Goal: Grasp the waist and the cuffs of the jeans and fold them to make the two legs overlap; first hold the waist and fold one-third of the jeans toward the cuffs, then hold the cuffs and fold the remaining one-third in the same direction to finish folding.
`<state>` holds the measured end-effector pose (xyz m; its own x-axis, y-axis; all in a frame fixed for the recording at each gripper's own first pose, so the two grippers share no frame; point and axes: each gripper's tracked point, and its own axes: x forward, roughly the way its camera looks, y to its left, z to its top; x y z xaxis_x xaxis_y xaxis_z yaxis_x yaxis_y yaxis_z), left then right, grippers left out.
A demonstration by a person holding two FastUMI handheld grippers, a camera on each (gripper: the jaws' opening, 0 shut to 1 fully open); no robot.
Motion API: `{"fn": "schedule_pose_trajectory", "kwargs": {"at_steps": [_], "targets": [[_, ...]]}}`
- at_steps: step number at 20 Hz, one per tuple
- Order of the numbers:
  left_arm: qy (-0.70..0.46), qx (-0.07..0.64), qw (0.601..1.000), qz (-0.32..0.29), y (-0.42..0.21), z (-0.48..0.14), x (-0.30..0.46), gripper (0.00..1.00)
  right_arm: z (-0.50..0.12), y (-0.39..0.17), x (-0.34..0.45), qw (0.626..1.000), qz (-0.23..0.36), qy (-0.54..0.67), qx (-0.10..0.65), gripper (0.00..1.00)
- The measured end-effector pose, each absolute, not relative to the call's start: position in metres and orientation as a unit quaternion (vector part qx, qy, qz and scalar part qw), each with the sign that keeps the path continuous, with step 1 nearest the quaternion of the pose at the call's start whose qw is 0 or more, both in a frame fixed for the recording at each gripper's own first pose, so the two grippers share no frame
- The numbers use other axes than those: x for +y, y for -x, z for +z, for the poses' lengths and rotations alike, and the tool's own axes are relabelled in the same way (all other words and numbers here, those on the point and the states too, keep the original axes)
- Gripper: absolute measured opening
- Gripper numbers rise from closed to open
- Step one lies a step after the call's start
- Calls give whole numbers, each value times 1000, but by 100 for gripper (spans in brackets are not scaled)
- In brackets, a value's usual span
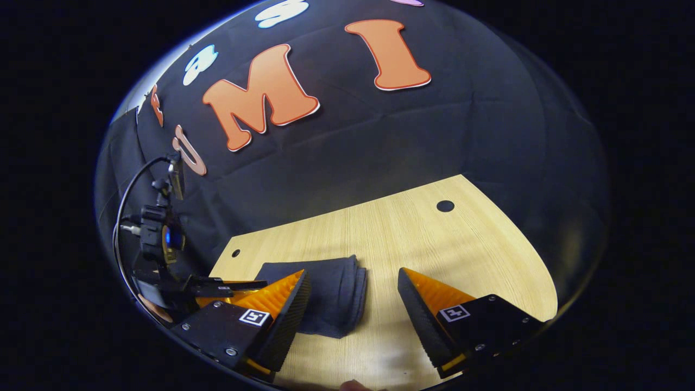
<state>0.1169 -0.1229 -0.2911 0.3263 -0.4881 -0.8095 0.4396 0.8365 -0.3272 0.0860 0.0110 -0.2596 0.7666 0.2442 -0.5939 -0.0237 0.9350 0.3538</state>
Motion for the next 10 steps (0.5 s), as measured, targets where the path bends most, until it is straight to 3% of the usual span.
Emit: {"fn": "schedule_pose_trajectory", "kwargs": {"at_steps": [1,3,6,10], "targets": [[22,496,822,-279,-122,-285,-114,78,-255,-87,13,928,70,-161,329,98],[23,463,846,-263,-135,-263,-92,78,-242,-86,19,937,70,-143,311,98],[5,390,890,-236,-152,-225,-52,93,-211,-90,31,958,65,-113,257,98],[-19,333,925,-184,-157,-198,2,95,-179,-93,59,973,67,-100,199,98]]}}
